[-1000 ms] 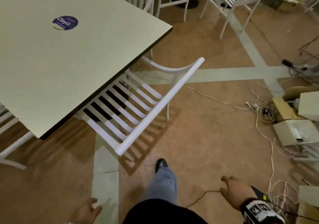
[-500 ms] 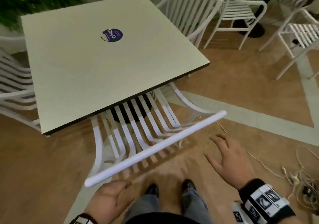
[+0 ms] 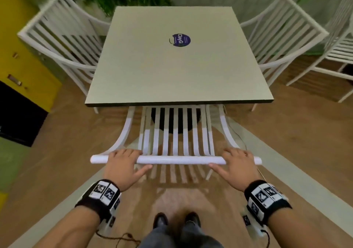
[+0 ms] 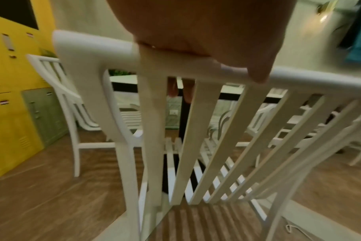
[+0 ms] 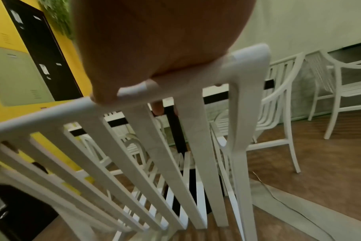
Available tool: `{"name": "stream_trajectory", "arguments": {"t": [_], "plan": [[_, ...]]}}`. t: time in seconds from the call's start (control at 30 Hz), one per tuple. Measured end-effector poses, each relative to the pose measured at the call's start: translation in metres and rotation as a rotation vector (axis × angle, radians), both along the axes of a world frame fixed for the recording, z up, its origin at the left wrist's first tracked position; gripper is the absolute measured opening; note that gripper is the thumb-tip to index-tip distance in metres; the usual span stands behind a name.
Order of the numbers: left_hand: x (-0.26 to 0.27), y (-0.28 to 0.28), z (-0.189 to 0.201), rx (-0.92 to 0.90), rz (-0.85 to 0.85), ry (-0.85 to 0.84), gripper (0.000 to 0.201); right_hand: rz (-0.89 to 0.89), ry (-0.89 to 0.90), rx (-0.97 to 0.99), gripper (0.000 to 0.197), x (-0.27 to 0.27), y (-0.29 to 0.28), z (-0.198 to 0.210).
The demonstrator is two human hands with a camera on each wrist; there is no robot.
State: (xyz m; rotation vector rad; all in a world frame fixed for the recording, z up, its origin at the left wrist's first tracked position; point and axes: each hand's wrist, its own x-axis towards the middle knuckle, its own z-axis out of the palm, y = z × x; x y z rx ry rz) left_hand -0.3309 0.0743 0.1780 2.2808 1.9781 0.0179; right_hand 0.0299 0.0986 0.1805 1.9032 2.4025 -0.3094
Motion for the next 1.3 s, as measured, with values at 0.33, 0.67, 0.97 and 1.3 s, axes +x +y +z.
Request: {"name": "stream_trajectory", "arguments": {"t": [0.33,0.67,0.97,1.3], "plan": [[-0.007,0.01,-0.017,0.03,0.009,0.041,0.058,0.04,-0.004,0.122,0.055,0.003,0.006,-0.018],[0.007,0.011,-0.02,0.041,0.002,0.062,0.056,0.042,-0.019,0.102,0.063,0.017,0.013,-0.016],[0.008,0.009,-0.016,0.043,0.009,0.052,0.06,0.027,-0.01,0.045,0.054,0.016,0.013,-0.008],[0.006,-0.061,-0.005,0.187,0.194,-0.221,0.055,0.015,0.176,0.226,0.029,0.034,-0.021,0.008]]}}
